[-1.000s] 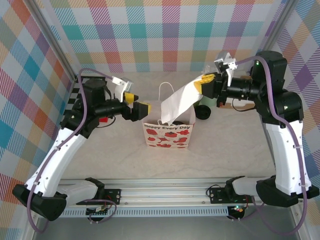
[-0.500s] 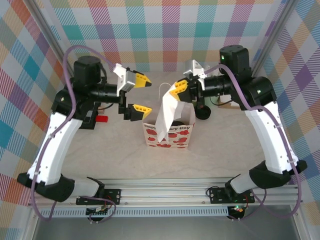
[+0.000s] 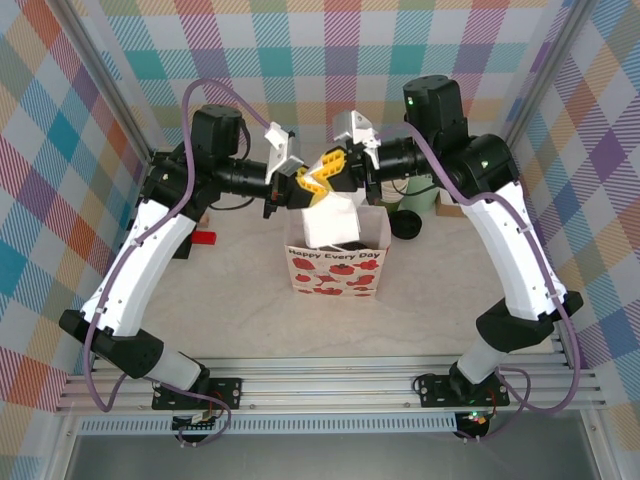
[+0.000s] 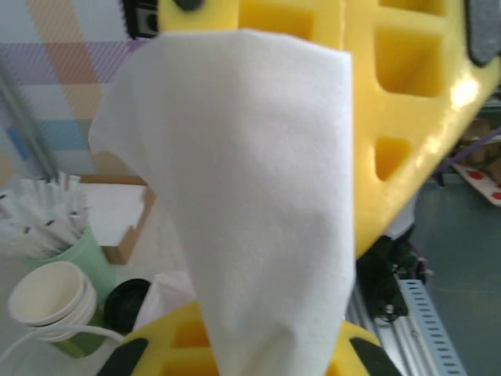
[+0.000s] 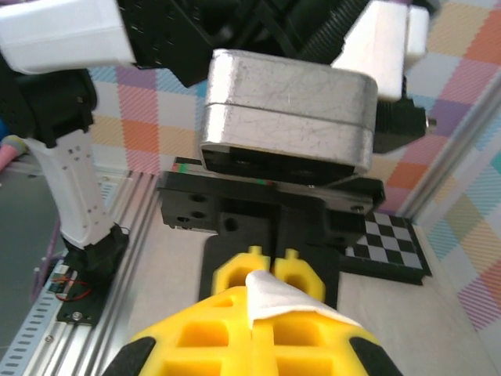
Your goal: Pack the takeout coffee
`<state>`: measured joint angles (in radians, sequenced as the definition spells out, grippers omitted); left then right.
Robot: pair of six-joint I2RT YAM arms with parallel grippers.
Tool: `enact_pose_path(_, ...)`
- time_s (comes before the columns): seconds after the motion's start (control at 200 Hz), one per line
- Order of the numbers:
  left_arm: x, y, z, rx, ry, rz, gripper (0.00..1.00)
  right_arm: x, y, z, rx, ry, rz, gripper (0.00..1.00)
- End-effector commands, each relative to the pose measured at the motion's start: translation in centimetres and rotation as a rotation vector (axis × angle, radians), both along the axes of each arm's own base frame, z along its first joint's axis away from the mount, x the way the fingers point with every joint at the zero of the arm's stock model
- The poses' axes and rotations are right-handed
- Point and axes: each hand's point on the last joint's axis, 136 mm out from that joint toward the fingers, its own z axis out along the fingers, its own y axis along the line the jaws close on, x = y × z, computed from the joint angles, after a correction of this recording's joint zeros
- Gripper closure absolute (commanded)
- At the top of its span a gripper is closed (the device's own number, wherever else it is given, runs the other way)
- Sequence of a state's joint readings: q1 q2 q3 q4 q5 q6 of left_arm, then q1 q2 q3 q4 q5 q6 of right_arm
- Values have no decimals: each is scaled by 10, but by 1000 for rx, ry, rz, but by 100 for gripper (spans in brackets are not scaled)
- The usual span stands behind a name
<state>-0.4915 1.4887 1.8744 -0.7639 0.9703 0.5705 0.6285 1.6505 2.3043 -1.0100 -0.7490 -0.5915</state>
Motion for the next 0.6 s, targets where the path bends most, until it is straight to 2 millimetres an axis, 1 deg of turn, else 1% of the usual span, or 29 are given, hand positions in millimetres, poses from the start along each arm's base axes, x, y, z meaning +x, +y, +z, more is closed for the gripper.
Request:
enact_pose_path(0.0, 25, 5, 10, -6, -62, 164, 100, 10, -8, 14, 10, -42, -114, 92)
enact_pose_path(0.045, 29, 8, 9, -1, -74, 195, 100, 18, -11, 13, 3, -24, -176, 83)
enact_pose_path(0.085, 32, 12, 8, 9, -86, 223, 100, 24, -16, 12, 2, -3, -239, 64)
enact_pose_path(0.14, 36, 17, 6, 24, -92, 263, 100, 32, -23, 12, 6, 26, -326, 55)
enact_pose_path(0.235, 42, 28, 3, 48, -93, 316, 100, 48, -43, 8, 17, 72, -511, 26)
enact_pose_path(0.265, 45, 31, 0, 58, -98, 330, 100, 53, -50, 6, 27, 83, -571, 20)
enact_pose_path(0.31, 46, 32, -3, 69, -105, 338, 100, 54, -59, 1, 37, 92, -624, 16)
enact_pose_path(0.355, 45, 32, -8, 77, -100, 317, 100, 45, -63, -4, 40, 89, -612, 14)
enact_pose_path(0.385, 42, 30, -11, 84, -95, 290, 100, 35, -62, -15, 18, 88, -569, 13)
enact_pose_path(0.465, 29, 25, -22, 98, -82, 191, 100, -8, -57, -48, -42, 102, -356, 14)
enact_pose_path(0.505, 25, 23, -29, 104, -76, 157, 100, -25, -55, -67, -68, 124, -273, 13)
enact_pose_path(0.55, 25, 22, -35, 108, -84, 138, 100, -31, -55, -80, -86, 157, -248, 12)
enact_pose_path(0.595, 28, 21, -42, 110, -84, 133, 100, -32, -55, -95, -121, 197, -246, 12)
